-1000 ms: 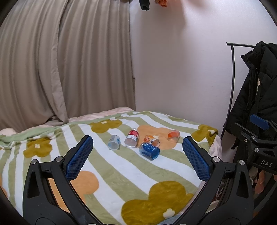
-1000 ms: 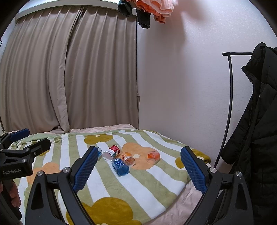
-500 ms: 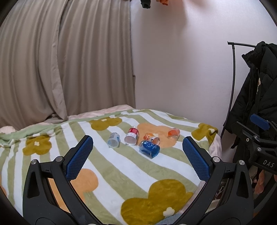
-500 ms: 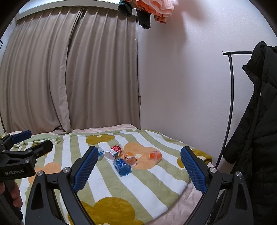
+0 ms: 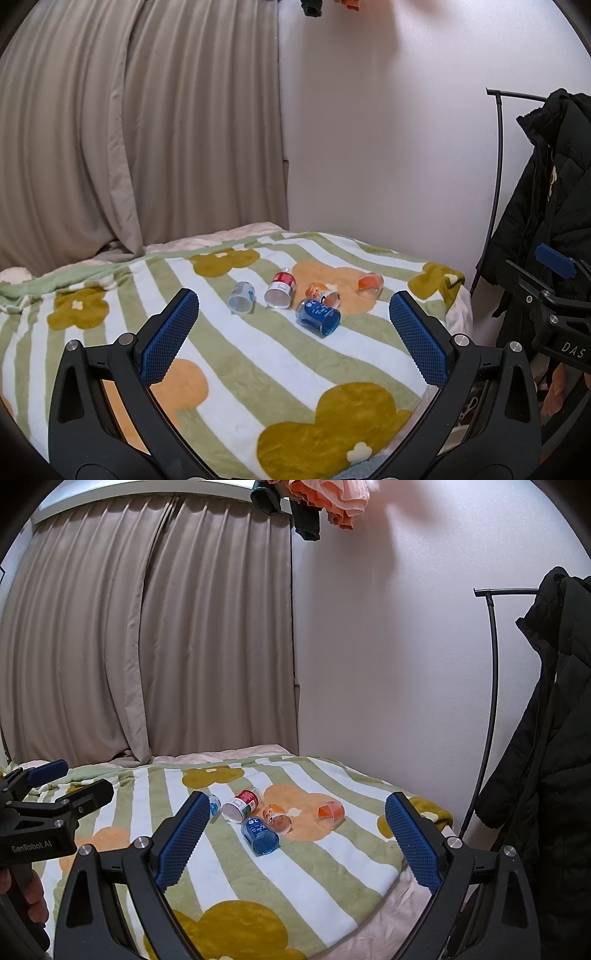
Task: Flip cup upside down
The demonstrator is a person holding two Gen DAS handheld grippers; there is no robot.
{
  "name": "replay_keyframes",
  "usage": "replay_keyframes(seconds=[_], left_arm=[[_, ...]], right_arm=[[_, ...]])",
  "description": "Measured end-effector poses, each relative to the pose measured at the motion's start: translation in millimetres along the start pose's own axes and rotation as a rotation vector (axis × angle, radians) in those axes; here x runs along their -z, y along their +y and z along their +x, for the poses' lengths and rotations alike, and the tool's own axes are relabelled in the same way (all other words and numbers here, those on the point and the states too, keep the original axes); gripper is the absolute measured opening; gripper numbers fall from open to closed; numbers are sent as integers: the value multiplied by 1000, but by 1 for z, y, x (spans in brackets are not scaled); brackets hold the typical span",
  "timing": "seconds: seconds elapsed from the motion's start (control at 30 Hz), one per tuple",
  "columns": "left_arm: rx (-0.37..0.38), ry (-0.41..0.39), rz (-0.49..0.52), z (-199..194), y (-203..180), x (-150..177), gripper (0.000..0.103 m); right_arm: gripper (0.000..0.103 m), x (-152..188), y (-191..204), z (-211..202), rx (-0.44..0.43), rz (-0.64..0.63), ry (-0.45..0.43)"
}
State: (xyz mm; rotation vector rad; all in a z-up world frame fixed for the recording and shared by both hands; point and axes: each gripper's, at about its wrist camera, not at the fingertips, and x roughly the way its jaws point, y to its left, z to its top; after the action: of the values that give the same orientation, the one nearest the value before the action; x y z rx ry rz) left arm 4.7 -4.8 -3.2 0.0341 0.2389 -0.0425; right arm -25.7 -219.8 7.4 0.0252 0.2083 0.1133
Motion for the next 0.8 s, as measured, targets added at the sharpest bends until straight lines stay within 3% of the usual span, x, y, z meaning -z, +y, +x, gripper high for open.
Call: replay_keyframes(seconds=[0.53,0.7,0.8], left_arm=[[21,18,-8,15,5,-6,103],[58,64,33,65,10,-31,103],[92,133,67,119,12,-47,103]], right_arm=[[95,5,4,6,-20,-8,14],[95,5,3,19,-39,-4,35],[95,4,0,30,-51,0,48]])
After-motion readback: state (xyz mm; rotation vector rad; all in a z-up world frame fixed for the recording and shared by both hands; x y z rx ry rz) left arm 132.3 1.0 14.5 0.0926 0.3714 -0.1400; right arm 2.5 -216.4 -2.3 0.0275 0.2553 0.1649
